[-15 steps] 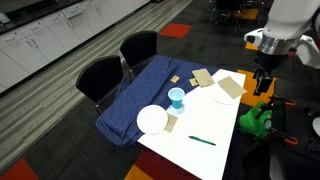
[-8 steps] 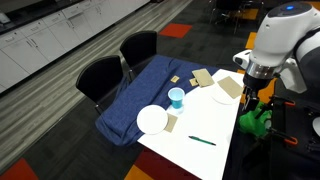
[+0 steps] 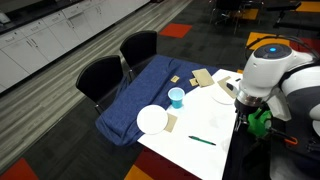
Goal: Put the green pen in the blue cup
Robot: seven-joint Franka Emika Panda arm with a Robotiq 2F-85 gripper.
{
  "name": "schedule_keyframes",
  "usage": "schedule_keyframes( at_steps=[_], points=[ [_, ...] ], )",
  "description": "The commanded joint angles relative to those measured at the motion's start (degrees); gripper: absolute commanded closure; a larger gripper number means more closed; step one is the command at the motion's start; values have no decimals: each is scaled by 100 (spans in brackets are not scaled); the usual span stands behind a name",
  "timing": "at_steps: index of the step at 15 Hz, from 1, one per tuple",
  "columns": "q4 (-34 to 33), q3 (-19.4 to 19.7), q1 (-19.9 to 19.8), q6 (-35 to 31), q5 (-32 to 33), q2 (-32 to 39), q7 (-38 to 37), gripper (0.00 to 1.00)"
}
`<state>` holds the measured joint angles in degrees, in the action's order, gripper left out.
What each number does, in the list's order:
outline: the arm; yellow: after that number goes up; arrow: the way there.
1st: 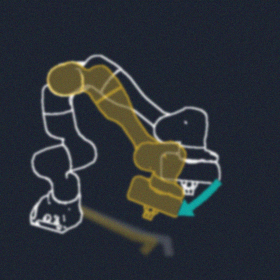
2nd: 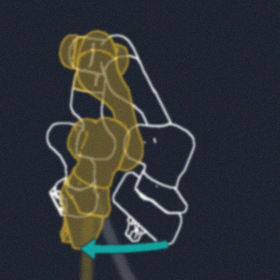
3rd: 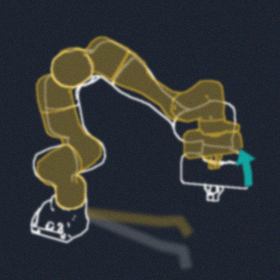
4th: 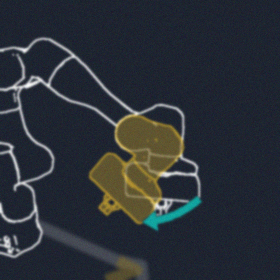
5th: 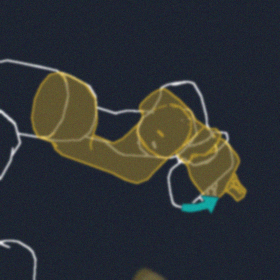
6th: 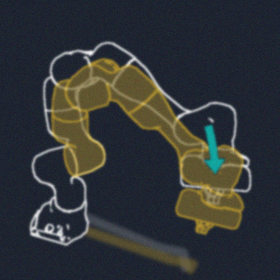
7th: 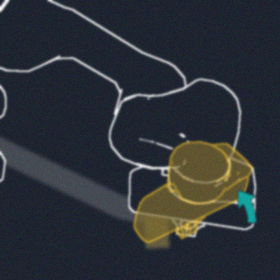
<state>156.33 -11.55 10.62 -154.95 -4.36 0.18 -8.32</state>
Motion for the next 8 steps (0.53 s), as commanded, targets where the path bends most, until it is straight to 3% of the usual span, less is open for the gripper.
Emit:
schedule_keyframes(
  at_steps=[1, 5, 8],
  points=[
    [-339, -62, 162, -510, 261, 762, -479, 0],
    [-728, 218, 527, -844, 967, 1480, -1122, 0],
    [-1111, 641, 1026, -957, 1423, 1980, -1635, 0]
  ],
)
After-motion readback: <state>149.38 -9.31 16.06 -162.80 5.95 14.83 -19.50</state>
